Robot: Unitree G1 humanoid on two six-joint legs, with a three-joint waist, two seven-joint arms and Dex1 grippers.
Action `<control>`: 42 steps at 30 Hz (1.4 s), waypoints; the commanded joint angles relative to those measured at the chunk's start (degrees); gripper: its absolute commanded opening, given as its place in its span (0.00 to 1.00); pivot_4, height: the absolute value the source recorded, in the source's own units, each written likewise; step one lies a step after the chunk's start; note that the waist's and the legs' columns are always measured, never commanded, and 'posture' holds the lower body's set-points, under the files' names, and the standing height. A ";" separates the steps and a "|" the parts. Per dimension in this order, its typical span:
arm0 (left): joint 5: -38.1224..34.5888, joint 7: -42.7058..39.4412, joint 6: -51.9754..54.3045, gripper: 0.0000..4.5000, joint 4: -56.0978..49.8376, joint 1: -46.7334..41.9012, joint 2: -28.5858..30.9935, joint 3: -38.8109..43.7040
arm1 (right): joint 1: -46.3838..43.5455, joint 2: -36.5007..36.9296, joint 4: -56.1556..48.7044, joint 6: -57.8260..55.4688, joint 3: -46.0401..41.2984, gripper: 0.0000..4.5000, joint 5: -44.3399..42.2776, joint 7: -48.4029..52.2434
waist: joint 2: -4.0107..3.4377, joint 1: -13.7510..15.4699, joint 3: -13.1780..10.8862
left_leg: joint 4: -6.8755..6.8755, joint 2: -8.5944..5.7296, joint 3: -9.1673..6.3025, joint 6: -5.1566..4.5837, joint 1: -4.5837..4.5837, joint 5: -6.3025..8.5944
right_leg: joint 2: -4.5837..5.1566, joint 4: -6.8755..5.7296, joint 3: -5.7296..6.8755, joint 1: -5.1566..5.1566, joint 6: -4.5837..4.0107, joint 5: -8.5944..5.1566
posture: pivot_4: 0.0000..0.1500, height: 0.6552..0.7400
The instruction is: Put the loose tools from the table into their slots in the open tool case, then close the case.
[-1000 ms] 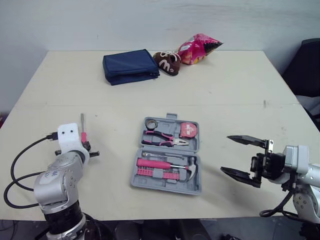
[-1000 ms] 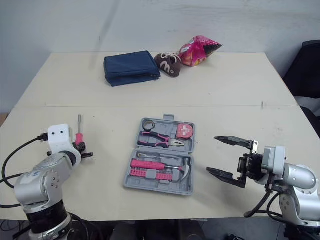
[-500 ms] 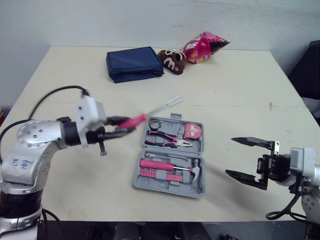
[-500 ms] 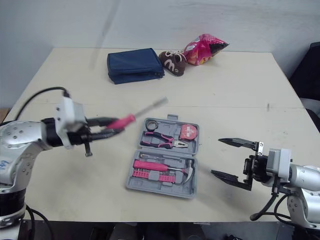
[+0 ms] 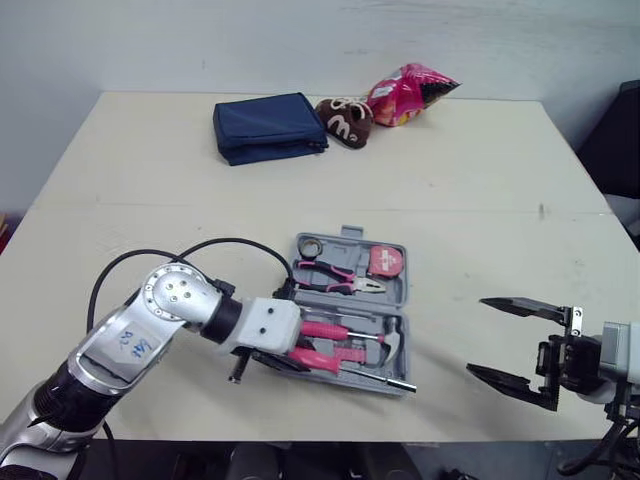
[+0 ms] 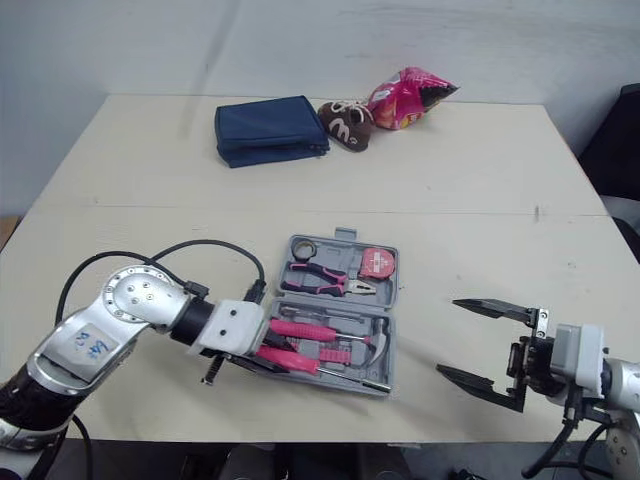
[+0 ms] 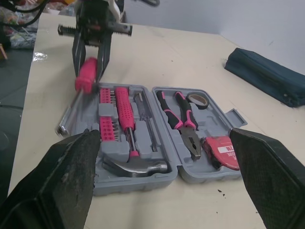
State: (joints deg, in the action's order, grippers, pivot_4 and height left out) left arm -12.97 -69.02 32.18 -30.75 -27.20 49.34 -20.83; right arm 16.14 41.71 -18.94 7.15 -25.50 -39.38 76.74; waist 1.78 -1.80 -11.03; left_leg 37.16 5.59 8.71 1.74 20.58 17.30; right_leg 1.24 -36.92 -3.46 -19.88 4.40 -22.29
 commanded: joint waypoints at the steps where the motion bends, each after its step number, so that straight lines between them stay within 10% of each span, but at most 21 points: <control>1: 2.32 0.86 2.98 0.12 -1.28 -1.84 0.52 -2.12 | 1.52 0.30 -3.02 -1.05 -2.56 1.00 -1.87 -1.14 | 0.00 -0.02 0.00 | 0.00 0.00 0.00 0.01 -0.02 -0.01 | -0.01 -0.05 -0.01 -0.01 0.00 0.00 | 1.00 1.00; 33: 5.33 5.07 10.14 0.12 -1.30 -2.79 -4.31 -7.50 | 3.47 -1.47 -3.18 1.41 -2.82 1.00 -1.29 -1.43 | -0.01 0.25 0.00 | 0.03 -0.17 -0.10 -0.09 -0.14 -0.06 | 0.18 -0.06 0.04 0.21 0.03 0.02 | 1.00 1.00; 38: 3.30 5.47 3.31 0.64 -0.26 -1.25 -7.11 -4.15 | 3.10 -1.66 -2.92 1.56 -2.51 1.00 -1.04 -1.22 | -0.01 0.24 0.00 | 0.05 -0.19 -0.10 -0.10 -0.14 -0.06 | 0.20 -0.06 0.04 0.22 0.04 0.02 | 1.00 1.00; 42: -2.38 2.19 -1.04 0.64 1.34 0.17 -7.42 1.63 | 2.65 -1.62 -2.55 1.47 -2.46 1.00 -1.05 -0.89 | -0.01 0.03 0.01 | 0.05 -0.14 -0.11 -0.09 -0.15 -0.07 | 0.16 -0.11 0.05 0.21 0.04 0.02 | 1.00 1.00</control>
State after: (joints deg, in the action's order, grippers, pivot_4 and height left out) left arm -12.74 -65.25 33.95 -30.00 -27.65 41.43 -22.52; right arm 18.86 40.28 -21.86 7.68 -27.35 -39.94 75.49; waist 1.77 -1.77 -11.02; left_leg 37.20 5.46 8.61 1.66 20.41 17.23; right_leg 1.39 -37.04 -3.41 -19.68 4.44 -22.27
